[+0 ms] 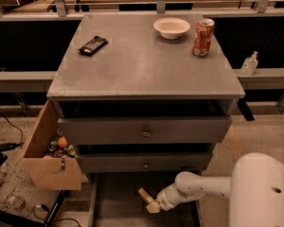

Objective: Place sponge into bottom drawer

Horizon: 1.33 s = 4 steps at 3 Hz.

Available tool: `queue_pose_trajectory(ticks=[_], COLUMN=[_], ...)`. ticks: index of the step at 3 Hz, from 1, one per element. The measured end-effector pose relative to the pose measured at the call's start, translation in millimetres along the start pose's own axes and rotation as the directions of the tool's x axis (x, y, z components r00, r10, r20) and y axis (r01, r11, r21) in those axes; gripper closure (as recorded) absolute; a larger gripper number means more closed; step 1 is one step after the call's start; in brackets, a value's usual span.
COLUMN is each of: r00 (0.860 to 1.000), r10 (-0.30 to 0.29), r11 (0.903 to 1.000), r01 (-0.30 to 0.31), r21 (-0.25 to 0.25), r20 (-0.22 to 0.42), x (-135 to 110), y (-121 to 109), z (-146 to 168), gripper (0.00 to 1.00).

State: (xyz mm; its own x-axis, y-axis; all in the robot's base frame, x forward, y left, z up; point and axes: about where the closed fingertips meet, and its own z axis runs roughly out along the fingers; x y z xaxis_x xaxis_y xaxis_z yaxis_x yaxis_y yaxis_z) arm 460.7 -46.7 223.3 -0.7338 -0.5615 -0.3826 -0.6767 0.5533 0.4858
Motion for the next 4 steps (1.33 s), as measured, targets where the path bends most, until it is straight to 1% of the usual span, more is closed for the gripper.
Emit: queue_pose_trajectory(ticks=[1,2,3,4], r00=[0.999,0.999,0.999,0.999], r10=[0.048,0.052,0.052,0.052], r11=[0.9988,0.9986,0.9985,0.9984], r01=[-0.048,-0.052,-0.052,-0.052], r21=[-0.012,-0.015,-0.018,-0.023], r20=[-0.005,-0.005,-0.007,-0.01], x=[13.5,14.8,15.6,16.7], y=[-14.6,-14.6,-13.4,-11.5], z=[24.7,27.9,29.8,32.1], gripper=[1.0,0.83,0.6,0.29])
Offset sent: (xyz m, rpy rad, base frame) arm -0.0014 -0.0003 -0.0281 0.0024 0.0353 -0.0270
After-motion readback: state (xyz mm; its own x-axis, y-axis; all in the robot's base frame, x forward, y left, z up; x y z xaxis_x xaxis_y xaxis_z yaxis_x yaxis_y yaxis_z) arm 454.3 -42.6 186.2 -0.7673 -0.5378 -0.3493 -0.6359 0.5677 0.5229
